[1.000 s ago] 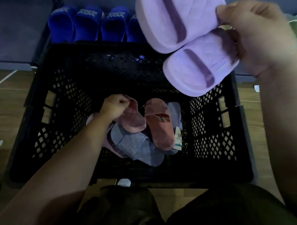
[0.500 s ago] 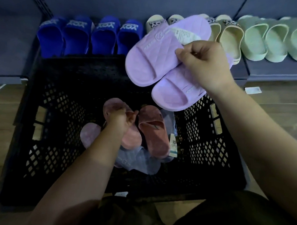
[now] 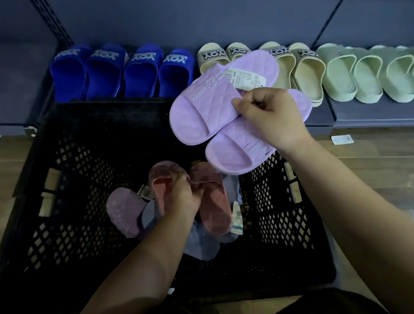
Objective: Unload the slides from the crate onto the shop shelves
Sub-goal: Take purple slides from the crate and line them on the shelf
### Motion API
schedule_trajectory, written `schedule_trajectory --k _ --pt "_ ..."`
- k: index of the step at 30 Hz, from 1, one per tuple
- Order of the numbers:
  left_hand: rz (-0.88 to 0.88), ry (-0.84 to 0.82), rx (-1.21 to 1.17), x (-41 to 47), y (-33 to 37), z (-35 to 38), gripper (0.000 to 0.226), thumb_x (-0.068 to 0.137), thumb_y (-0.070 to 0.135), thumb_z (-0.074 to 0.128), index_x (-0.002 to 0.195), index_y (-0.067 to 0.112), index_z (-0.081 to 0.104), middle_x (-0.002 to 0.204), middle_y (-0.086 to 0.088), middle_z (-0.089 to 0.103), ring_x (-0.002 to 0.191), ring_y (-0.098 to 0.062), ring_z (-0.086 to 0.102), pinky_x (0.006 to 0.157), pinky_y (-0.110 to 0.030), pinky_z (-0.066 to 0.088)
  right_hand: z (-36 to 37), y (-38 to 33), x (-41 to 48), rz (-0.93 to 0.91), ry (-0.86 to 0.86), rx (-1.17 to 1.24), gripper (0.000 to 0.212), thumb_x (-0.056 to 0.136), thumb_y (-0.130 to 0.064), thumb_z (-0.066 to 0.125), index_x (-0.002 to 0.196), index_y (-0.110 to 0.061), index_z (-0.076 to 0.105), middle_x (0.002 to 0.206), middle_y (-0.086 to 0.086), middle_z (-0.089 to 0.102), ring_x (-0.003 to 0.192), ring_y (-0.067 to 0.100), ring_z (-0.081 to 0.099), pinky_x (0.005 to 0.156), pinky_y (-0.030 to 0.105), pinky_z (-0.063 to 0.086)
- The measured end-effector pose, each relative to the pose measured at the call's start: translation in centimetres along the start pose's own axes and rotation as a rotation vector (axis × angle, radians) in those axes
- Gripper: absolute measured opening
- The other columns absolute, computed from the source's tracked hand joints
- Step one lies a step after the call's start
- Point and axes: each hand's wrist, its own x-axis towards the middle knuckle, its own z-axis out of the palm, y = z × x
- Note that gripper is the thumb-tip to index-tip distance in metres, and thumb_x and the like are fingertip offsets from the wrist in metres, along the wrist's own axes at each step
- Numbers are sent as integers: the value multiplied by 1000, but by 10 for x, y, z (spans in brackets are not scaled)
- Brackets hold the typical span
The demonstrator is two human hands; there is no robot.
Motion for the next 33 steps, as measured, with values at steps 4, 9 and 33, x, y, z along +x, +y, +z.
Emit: schedule_trajectory --k 4,9,33 --pt "101 90 107 14 3 -3 7 99 18 44 103 17 49 86 -5 57 73 -20 56 65 -25 46 1 -5 -5 38 -8 -6 22 87 -25 67 71 -11 66 60 -14 54 57 4 45 61 19 38" --pt "112 152 87 -17 29 -5 42 100 13 38 142 16 41 149 -15 38 136 -36 37 81 -30 43 -10 -24 -9 151 21 81 26 87 -24 67 73 -1 65 64 0 51 60 5 45 63 24 38" --pt "306 180 567 -409 108 212 7 85 30 65 91 34 65 111 4 65 111 -25 60 100 -53 46 -306 -233 -63 790 424 512 15 89 -31 64 91 -16 67 84 3 65 83 20 59 72 37 49"
